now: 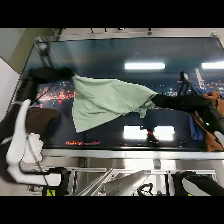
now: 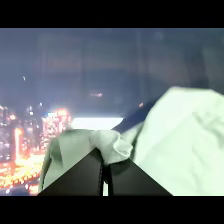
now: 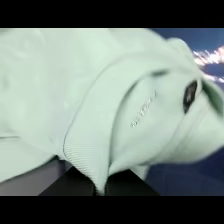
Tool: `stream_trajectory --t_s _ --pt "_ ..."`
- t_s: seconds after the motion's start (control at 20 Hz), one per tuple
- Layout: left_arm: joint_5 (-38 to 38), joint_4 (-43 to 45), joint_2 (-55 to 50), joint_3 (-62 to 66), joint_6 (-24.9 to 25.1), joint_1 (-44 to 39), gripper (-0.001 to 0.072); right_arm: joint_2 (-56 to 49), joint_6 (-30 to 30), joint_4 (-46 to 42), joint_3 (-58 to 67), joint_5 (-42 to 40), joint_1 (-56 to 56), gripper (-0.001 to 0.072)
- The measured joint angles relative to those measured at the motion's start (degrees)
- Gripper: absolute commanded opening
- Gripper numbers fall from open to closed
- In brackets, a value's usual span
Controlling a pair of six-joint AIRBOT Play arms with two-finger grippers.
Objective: Fold the shirts.
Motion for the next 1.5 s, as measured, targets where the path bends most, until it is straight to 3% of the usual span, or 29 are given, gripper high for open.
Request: stream_trajectory --t_s 0.1,0.15,0.2,0.25,0.5,0.65,0.75,0.8,0.85,1.05,1.2,1.5 --pt "1.53 0.0 -7.78 5.64 0.2 -0.44 0.0017 -4.94 -0.61 0.04 1.18 2.12 0.11 0.0017" --pt "2.91 0.0 -10.58 8.48 0.2 -0.48 0.0185 -6.84 -0.92 0.04 2.29 2.73 0.09 0.0017" --pt "4.87 0.0 -12.85 11.72 0.15 -0.28 0.0589 -8.44 -1.2 0.04 3.74 3.13 -0.11 0.0017" --pt "7.28 0.0 -14.21 15.04 -0.59 0.22 0.0688 -9.49 -1.38 0.0 5.2 3.32 -0.42 0.0017" --pt "27.3 0.02 -11.58 26.1 -7.91 6.6 0.0687 -11.74 -2.78 -1.29 12.63 -0.7 -3.63 0.0018" --pt "39.39 0.13 -3.54 20.83 -11.52 11.02 0.0687 -12.11 -3.82 -2.1 14.36 -3.17 -5.51 0.0018" --pt "42.32 0.13 4.09 11.45 -12.76 12.83 0.0661 -12.26 -4.24 -2.58 14.86 -4.24 -6.23 0.0018" --pt "42.58 0.09 8.46 4.94 -13.14 13.35 0.0568 -12.37 -4.55 -2.75 14.99 -4.72 -6.43 0.0017" --pt "42.21 0.04 12.41 -1.68 -13.4 13.6 0.055 -12.46 -4.85 -2.82 15.1 -5.01 -6.58 0.0017" --pt "35.04 -1.55 24.2 -28.74 -14.05 12.94 0.055 -12.74 -5.68 -3.04 15.32 -6.16 -6.84 0.0018" --pt "28.41 -3.39 27.41 -41.97 -14.01 11.8 0.055 -12.81 -6.03 -3.04 15.32 -7.1 -6.91 0.0017" --pt "18.27 -8.13 25.44 -50.47 -12.2 10.97 0.0549 -12.81 -6.75 -3.04 15.32 -7.89 -6.91 0.0017"
